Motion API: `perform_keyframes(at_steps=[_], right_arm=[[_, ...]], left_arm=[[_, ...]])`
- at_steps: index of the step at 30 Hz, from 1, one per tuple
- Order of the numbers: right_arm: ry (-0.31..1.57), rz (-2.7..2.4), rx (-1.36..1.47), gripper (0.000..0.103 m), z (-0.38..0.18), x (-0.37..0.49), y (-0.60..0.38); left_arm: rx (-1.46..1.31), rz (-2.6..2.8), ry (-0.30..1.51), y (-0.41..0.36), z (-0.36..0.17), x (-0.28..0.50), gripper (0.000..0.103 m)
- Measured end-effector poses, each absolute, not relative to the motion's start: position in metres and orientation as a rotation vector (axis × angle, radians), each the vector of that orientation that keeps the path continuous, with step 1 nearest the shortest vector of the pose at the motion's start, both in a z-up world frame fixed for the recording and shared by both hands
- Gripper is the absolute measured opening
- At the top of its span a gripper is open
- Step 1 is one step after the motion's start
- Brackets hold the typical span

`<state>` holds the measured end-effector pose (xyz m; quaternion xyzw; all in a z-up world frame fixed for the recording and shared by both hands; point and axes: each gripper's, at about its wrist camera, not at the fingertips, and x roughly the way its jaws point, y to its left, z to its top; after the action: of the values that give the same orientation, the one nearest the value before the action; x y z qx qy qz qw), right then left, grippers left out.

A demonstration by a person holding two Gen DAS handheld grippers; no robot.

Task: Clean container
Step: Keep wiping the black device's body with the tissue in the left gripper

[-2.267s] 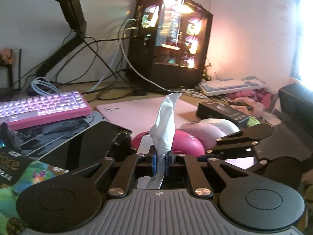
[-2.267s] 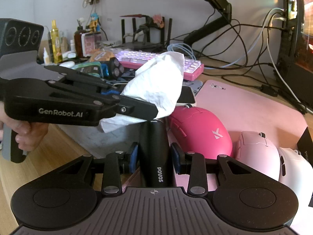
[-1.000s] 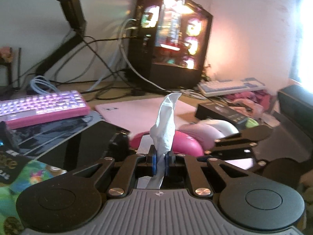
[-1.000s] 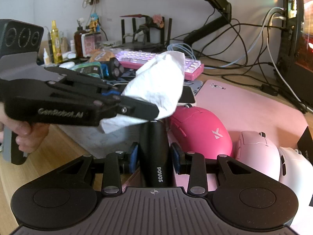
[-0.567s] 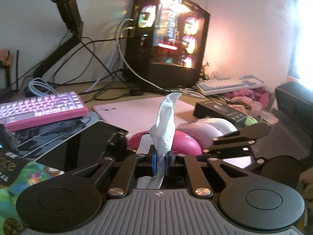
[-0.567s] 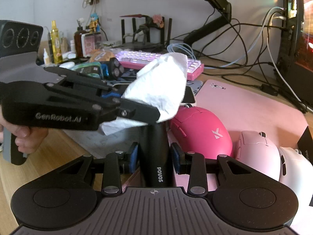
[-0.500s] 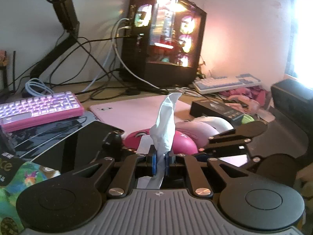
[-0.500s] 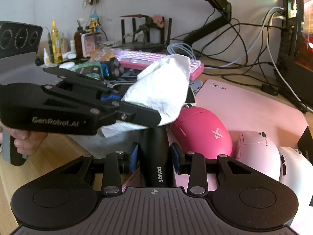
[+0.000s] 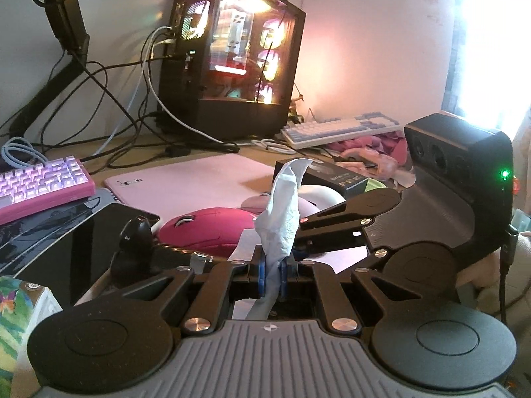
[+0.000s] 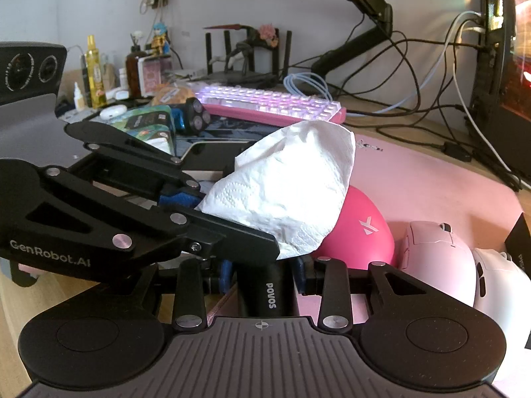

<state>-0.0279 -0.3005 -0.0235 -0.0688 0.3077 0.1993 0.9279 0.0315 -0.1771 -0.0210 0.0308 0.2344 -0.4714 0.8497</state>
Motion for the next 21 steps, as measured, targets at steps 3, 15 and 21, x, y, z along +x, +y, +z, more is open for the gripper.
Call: perform_keyframes(at_steps=[3,15,21], right_arm=[[0.631,0.408,-0.141,0.039,-0.024,-0.028,-0.299],[0.630,0.408,-0.141,0.039,-0.025,-0.031,-0.294],[0.631,0.409,-0.139,0.039,-0.022,-0.026,-0.306]], left_arm=[[0.049,-0.972,0.499,-0.175,-0.021,0.035,0.012],[0.032,-0.823,0.489,-0.166,-0.018,0.044,0.012],[0.030,-0.774,0.484,-0.163,-0.016,0.046,0.012]])
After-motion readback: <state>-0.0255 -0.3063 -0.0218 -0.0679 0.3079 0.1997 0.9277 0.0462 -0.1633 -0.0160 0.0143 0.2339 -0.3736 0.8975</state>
